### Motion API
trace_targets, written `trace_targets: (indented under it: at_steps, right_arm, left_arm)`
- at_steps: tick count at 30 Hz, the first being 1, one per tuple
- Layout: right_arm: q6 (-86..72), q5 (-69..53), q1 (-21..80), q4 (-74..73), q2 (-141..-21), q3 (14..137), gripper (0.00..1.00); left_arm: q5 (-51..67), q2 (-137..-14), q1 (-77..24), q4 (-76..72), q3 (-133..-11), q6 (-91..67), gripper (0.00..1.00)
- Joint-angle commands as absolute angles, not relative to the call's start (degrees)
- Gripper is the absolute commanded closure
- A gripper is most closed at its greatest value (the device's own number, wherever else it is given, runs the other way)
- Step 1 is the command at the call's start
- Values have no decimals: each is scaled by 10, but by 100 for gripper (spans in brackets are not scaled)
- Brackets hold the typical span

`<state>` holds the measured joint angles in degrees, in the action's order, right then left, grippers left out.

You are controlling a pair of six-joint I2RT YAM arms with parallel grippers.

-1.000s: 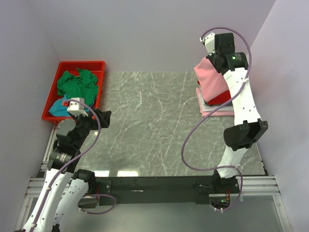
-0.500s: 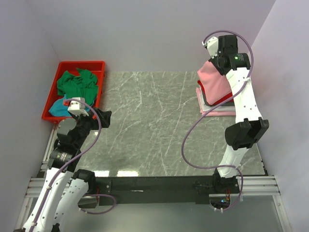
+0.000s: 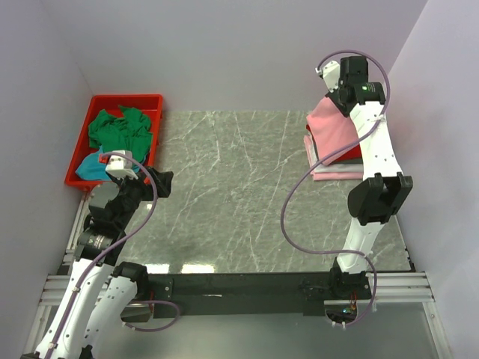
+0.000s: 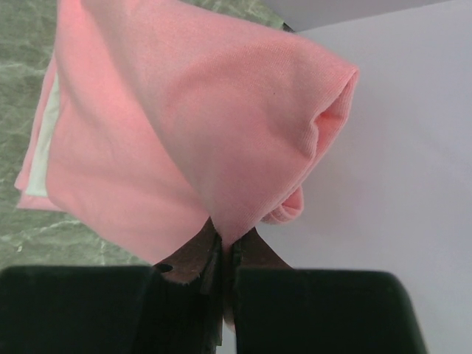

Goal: Fold and stack the t-shirts
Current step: Neatly place the folded tshirt to the corner

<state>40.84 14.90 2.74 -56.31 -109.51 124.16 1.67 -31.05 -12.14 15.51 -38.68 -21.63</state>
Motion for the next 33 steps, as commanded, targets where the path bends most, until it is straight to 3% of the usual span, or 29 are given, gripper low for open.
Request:
trace_targets:
  at_steps: [1, 33]
  right_arm:
    - [432, 149, 16, -516, -1100, 1243, 100]
    - [497, 164, -42, -395, -1219, 1269, 100]
  left_arm:
    - [18, -313, -120, 134, -387, -201, 4]
    - [15, -334, -120, 134, -387, -202, 4]
